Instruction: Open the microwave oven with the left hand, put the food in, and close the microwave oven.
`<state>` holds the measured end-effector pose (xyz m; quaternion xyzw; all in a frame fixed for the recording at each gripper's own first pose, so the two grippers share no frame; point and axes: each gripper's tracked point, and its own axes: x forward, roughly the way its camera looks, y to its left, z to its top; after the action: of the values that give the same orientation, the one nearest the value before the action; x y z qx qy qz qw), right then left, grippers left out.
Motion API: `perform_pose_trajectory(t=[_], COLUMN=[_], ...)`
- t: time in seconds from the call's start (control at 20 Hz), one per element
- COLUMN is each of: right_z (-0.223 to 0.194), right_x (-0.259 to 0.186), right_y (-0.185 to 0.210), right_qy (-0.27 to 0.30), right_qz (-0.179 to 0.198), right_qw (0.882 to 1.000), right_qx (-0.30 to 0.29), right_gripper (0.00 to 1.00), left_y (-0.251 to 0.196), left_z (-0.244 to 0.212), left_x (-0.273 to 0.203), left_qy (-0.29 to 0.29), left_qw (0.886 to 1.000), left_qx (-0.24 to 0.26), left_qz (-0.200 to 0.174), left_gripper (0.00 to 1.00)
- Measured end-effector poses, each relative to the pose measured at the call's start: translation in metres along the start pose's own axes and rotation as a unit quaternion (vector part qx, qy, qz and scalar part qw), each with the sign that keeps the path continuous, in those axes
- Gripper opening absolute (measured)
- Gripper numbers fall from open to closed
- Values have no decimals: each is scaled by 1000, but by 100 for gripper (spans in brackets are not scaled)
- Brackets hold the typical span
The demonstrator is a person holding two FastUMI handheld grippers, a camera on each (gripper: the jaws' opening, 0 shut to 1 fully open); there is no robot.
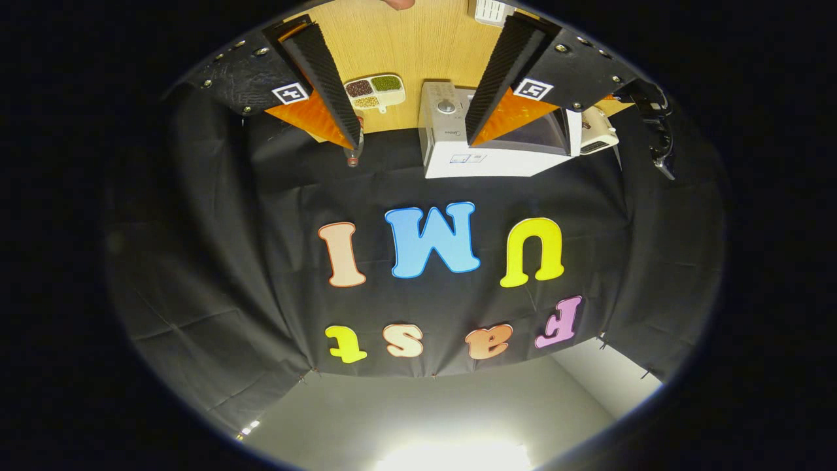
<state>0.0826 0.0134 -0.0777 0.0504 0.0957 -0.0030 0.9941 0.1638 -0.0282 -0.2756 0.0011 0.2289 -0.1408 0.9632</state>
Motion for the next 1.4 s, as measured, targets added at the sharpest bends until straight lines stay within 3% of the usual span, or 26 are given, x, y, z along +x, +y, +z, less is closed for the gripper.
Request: perform_pose_trajectory(t=[0.75, 1.4], right_z=[1, -9], right_x=[8, 15], right_y=[-11, -27], right_qy=[-1, 20], right_qz=[-84, -131], right_qw=[996, 991], right_qx=[-11, -27], right_gripper=[98, 98], left_y=[-43, -62], left_z=[39, 57], left_x=[101, 181], left_qy=[-21, -21], left_qw=[995, 994], left_qx=[11, 9], left_qz=[-95, -107], left_gripper=[7, 7])
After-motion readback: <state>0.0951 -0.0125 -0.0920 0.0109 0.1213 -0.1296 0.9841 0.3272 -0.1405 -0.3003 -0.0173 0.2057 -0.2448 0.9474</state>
